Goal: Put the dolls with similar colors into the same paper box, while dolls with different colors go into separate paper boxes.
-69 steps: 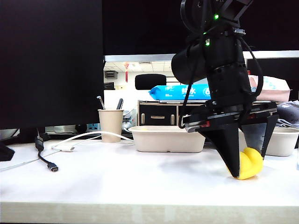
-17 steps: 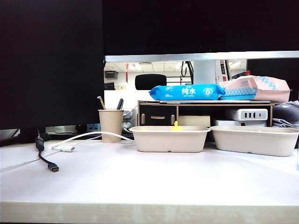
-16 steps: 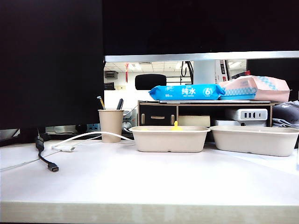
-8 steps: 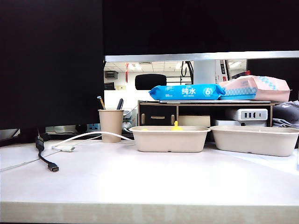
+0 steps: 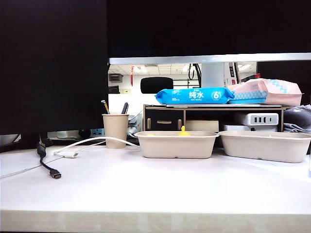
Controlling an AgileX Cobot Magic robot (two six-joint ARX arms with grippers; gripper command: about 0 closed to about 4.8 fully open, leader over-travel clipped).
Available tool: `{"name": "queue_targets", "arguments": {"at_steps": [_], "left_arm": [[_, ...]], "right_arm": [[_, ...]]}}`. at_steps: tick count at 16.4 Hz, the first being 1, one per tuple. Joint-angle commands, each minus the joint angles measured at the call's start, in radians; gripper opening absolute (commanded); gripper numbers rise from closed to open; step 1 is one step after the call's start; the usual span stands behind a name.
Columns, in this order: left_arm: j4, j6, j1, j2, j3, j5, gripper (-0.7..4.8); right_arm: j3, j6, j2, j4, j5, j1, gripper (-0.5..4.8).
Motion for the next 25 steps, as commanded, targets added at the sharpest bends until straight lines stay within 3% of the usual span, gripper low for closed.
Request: {"name": "queue_targets", "arguments": {"at_steps": [1,5,13,14,16,19,21,25], "left_arm": [[0.006,0.003,0.001,0.0,0.001,0.003,-0.05],[0.006,0.004,0.001,0.0,0.001,0.003,-0.05],[0.006,0.003,0.001,0.0,0.001,0.004,-0.05],[0.006,0.003,0.001,0.0,0.001,0.003,-0.05],[0.006,0.003,0.001,0.0,0.001,0.003,-0.05],[0.006,0.003,0.001,0.0,0.001,0.003,-0.05],[0.006,0.003,0.001,0.0,0.001,0.007,-0.05],[0.006,0.003,0.002,0.0,0.001,0.007,-0.05]], "right_arm": [[-0.043,0.0,-0.088,-0.032,0.003,0.0,0.24],[-0.043,0.0,-0.173,-0.111,0.003,0.0,0.24],[-0.047,-0.013,-0.285,-0.12,0.013,-0.006,0.24],[-0.082,-0.074,-0.301,-0.104,0.018,-0.082,0.24],[-0.165,-0.081,-0.342,-0.056,-0.056,-0.222,0.24],[-0.373,-0.068,-0.447,0.119,-0.076,-0.483,0.24],[-0.473,-0.06,-0.499,0.217,-0.059,-0.539,0.24],[-0.665,-0.07,-0.589,0.337,-0.048,-0.552,0.24]]}}
